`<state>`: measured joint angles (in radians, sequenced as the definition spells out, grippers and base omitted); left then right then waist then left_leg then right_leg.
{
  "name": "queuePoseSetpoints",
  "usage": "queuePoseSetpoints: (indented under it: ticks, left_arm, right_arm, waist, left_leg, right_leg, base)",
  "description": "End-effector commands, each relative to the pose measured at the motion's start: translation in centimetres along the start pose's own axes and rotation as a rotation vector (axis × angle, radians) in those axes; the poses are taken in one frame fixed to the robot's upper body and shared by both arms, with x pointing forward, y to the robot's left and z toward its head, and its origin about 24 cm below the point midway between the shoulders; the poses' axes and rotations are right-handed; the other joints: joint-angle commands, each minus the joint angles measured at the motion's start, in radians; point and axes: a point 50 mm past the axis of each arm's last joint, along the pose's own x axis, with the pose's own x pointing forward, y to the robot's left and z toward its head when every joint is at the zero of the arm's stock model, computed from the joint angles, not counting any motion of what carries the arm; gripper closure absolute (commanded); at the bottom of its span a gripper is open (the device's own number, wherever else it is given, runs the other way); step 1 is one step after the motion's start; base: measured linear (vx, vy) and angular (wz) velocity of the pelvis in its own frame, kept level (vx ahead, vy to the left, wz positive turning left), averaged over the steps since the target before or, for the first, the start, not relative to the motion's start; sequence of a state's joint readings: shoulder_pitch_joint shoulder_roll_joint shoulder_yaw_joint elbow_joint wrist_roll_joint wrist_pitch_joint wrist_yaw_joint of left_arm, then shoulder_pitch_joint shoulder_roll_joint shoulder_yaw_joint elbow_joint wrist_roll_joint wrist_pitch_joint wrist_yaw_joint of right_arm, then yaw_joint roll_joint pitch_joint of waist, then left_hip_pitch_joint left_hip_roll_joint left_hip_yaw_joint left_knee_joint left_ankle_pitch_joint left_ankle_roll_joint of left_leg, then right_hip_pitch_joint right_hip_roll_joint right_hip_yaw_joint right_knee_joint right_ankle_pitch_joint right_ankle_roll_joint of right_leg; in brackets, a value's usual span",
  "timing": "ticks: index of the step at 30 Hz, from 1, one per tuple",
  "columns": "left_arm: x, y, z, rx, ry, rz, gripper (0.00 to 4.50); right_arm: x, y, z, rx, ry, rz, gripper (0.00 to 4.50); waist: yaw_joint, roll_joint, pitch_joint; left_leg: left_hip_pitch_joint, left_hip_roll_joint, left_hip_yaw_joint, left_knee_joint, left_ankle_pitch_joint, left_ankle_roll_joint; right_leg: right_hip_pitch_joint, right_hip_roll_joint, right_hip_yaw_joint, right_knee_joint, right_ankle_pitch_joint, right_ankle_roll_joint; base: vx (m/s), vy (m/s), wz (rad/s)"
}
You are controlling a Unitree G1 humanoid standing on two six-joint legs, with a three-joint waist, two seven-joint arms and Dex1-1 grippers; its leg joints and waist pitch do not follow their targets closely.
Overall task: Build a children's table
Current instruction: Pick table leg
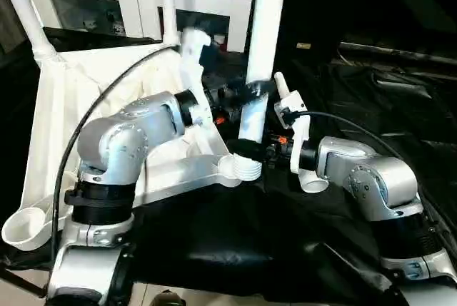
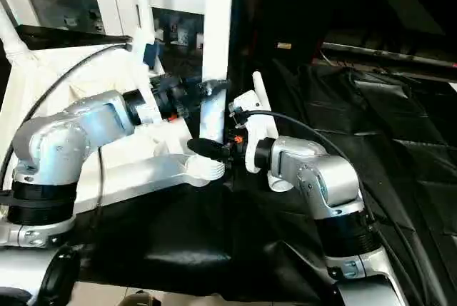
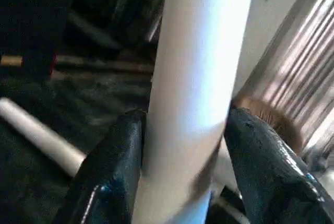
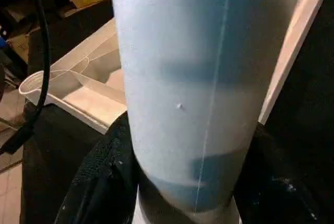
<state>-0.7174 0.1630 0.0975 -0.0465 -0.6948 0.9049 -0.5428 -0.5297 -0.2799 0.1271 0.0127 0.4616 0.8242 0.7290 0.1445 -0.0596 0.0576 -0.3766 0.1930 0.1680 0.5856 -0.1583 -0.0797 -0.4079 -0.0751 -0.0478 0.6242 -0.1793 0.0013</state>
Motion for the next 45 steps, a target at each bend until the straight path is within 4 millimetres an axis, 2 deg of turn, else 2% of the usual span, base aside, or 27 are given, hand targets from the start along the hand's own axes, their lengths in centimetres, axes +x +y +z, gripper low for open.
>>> queuePoseSetpoints:
  ticks: [1,3,5,7,10,11,13,15,16,18,20,21,25,26,27,28,29,33,34,37,40,45]
  left_arm:
    - [0.1,-0.9,1.5,0.007,-0.124,-0.054,1.46]
    - [0.0,-0.8,1.9,-0.008,-0.172,-0.05,1.43]
    - [-0.7,-0.6,3.3,-0.075,-0.336,-0.046,1.43]
    - [-1.2,-0.3,3.8,-0.124,-0.407,-0.039,1.43]
    - [-1.8,-0.1,4.1,-0.13,-0.435,-0.032,1.43]
    - [-2.1,0.1,4.0,-0.103,-0.417,-0.018,1.43]
    - [-2.5,1.2,1.6,0.174,-0.153,0.105,1.43]
    - [-2.8,1.8,0.1,0.287,-0.014,0.14,1.43]
    - [-3.3,2.5,-1.2,0.368,0.103,0.168,1.43]
    - [-4.5,3.6,-4.1,0.516,0.306,0.157,1.43]
    - [-4.7,3.6,-4.6,0.529,0.338,0.129,1.43]
    - [-4.8,3.5,-5.0,0.513,0.355,0.11,1.43]
    - [-5.8,4.3,-6.6,0.562,0.498,0.064,1.43]
    - [-6.4,4.6,-7.2,0.579,0.556,0.054,1.43]
    - [-6.9,4.9,-7.7,0.587,0.602,0.044,1.43]
    - [-7.2,5.1,-8.0,0.587,0.628,0.036,1.6]
    - [-7.4,5.2,-8.2,0.584,0.643,0.031,1.6]
    - [-8.3,5.6,-8.8,0.57,0.715,0.039,1.78]
    - [-8.3,5.6,-8.8,0.57,0.715,0.039,1.98]
    - [-8.7,5.8,-9.2,0.56,0.751,0.051,2.15]
    - [-9.0,5.9,-9.4,0.555,0.778,0.048,2.52]
    - [-9.3,6.0,-9.6,0.548,0.799,0.045,2.87]
  right_arm:
    - [-0.1,-0.3,-0.3,0.02,-0.001,-0.024,2.59]
    - [-0.1,-0.4,-0.2,0.02,-0.01,-0.027,2.59]
    - [0.0,-0.4,0.1,0.019,-0.045,-0.039,2.59]
    - [0.0,-0.5,0.4,0.018,-0.071,-0.05,2.59]
    - [0.0,-0.8,0.7,0.011,-0.105,-0.08,2.59]
    - [-0.1,-1.1,1.0,0.009,-0.129,-0.106,2.59]
    - [-0.5,-2.3,1.3,-0.002,-0.171,-0.222,2.59]
    - [-0.7,-2.9,1.4,-0.015,-0.174,-0.275,2.59]
    - [-0.9,-3.5,1.3,-0.028,-0.175,-0.329,2.59]
    - [-1.4,-4.9,1.1,-0.034,-0.191,-0.465,2.59]
    - [-1.5,-5.2,1.1,-0.034,-0.196,-0.491,2.59]
    - [-1.5,-5.2,1.1,-0.039,-0.196,-0.495,2.59]
    - [-1.4,-5.2,1.1,-0.077,-0.195,-0.493,2.59]
    - [-1.4,-5.1,1.0,-0.082,-0.194,-0.49,2.59]
    - [-1.4,-5.1,0.9,-0.086,-0.193,-0.487,2.59]
    - [-1.4,-5.1,0.9,-0.088,-0.194,-0.485,2.59]
    - [-1.3,-5.1,0.8,-0.089,-0.195,-0.485,2.59]
    - [-1.3,-5.0,0.5,-0.092,-0.188,-0.475,2.59]
    - [-1.3,-5.0,0.5,-0.092,-0.188,-0.475,2.59]
    - [-1.2,-4.8,0.3,-0.092,-0.18,-0.467,2.59]
    - [-1.0,-4.7,0.0,-0.097,-0.168,-0.457,2.59]
    - [-0.9,-4.7,0.0,-0.099,-0.165,-0.451,2.59]
  waist:
    - [0.002,0.01,-0.07]
    - [0.002,0.01,-0.07]
    - [0.001,0.009,-0.07]
    - [0.002,0.007,-0.07]
    - [0.001,0.007,-0.069]
    - [0.001,0.008,-0.069]
    - [0.0,0.008,-0.068]
    - [-0.001,0.014,-0.067]
    - [-0.001,0.015,-0.07]
    - [-0.004,0.012,-0.068]
    - [-0.004,0.016,-0.072]
    - [-0.007,0.018,-0.073]
    - [-0.009,0.017,-0.071]
    - [-0.008,0.018,-0.07]
    - [-0.012,0.015,-0.067]
    - [-0.013,0.016,-0.068]
    - [-0.016,0.018,-0.068]
    - [-0.021,0.021,-0.067]
    - [-0.022,0.021,-0.066]
    - [-0.022,0.02,-0.066]
    - [-0.023,0.019,-0.065]
    - [-0.027,0.02,-0.065]
  left_leg:
    - [0.012,0.023,-0.006,-0.067,-0.228,-0.057]
    - [0.012,0.023,-0.006,-0.066,-0.227,-0.056]
    - [0.012,0.023,-0.005,-0.066,-0.229,-0.057]
    - [0.011,0.022,-0.005,-0.064,-0.233,-0.056]
    - [0.012,0.022,-0.005,-0.067,-0.238,-0.053]
    - [0.013,0.022,-0.006,-0.068,-0.238,-0.053]
    - [0.015,0.024,-0.009,-0.075,-0.238,-0.052]
    - [0.02,0.027,-0.01,-0.078,-0.245,-0.064]
    - [0.021,0.028,-0.01,-0.078,-0.24,-0.072]
    - [0.021,0.025,-0.006,-0.078,-0.247,-0.081]
    - [0.022,0.026,-0.006,-0.078,-0.233,-0.092]
    - [0.024,0.026,-0.004,-0.075,-0.225,-0.098]
    - [0.02,0.023,-0.002,-0.073,-0.223,-0.083]
    - [0.02,0.023,-0.002,-0.074,-0.229,-0.078]
    - [0.015,0.021,-0.003,-0.077,-0.244,-0.075]
    - [0.017,0.021,-0.003,-0.077,-0.251,-0.079]
    - [0.022,0.023,-0.003,-0.077,-0.261,-0.081]
    - [0.025,0.026,-0.003,-0.077,-0.287,-0.083]
    - [0.024,0.025,-0.004,-0.078,-0.291,-0.081]
    - [0.023,0.026,-0.004,-0.079,-0.296,-0.08]
    - [0.024,0.026,-0.005,-0.079,-0.306,-0.079]
    - [0.022,0.026,-0.005,-0.078,-0.296,-0.076]
  right_leg:
    - [0.054,-0.055,0.034,-0.076,-0.197,-0.146]
    - [0.054,-0.056,0.033,-0.076,-0.195,-0.147]
    - [0.054,-0.055,0.034,-0.075,-0.194,-0.147]
    - [0.055,-0.056,0.033,-0.076,-0.198,-0.154]
    - [0.052,-0.054,0.033,-0.079,-0.224,-0.133]
    - [0.052,-0.053,0.033,-0.079,-0.232,-0.121]
    - [0.045,-0.051,0.034,-0.084,-0.269,-0.07]
    - [0.04,-0.053,0.036,-0.084,-0.293,-0.043]
    - [0.04,-0.055,0.036,-0.083,-0.284,-0.042]
    - [0.038,-0.052,0.037,-0.081,-0.281,-0.047]
    - [0.039,-0.055,0.037,-0.075,-0.25,-0.064]
    - [0.039,-0.051,0.037,-0.067,-0.196,-0.09]
    - [0.044,-0.052,0.037,-0.063,-0.149,-0.129]
    - [0.043,-0.052,0.037,-0.067,-0.163,-0.126]
    - [0.046,-0.052,0.038,-0.07,-0.203,-0.113]
    - [0.046,-0.053,0.039,-0.069,-0.218,-0.108]
    - [0.042,-0.055,0.04,-0.071,-0.234,-0.109]
    - [0.038,-0.054,0.039,-0.07,-0.232,-0.139]
    - [0.039,-0.054,0.039,-0.07,-0.239,-0.139]
    - [0.04,-0.056,0.04,-0.071,-0.256,-0.139]
    - [0.038,-0.056,0.04,-0.073,-0.276,-0.139]
    - [0.039,-0.057,0.04,-0.072,-0.264,-0.144]
  base:
    - [0.0,0.0,0.0]
    - [0.0,0.0,0.0]
    - [0.0,0.0,0.0]
    - [0.0,0.0,0.0]
    - [0.0,0.0,0.0]
    - [0.0,0.0,0.0]
    - [0.0,0.0,0.0]
    - [0.0,0.0,0.0]
    - [0.0,0.0,0.0]
    - [0.0,0.0,0.0]
    - [0.0,0.0,0.0]
    - [0.0,0.0,0.0]
    - [0.0,0.0,0.0]
    - [0.0,0.0,0.0]
    - [0.0,0.0,0.0]
    - [0.0,0.0,0.0]
    - [0.0,0.0,0.0]
    - [0.0,0.0,0.0]
    - [0.0,0.0,0.0]
    - [0.0,0.0,0.0]
    - [0.0,0.0,0.0]
    - [0.0,0.0,0.0]
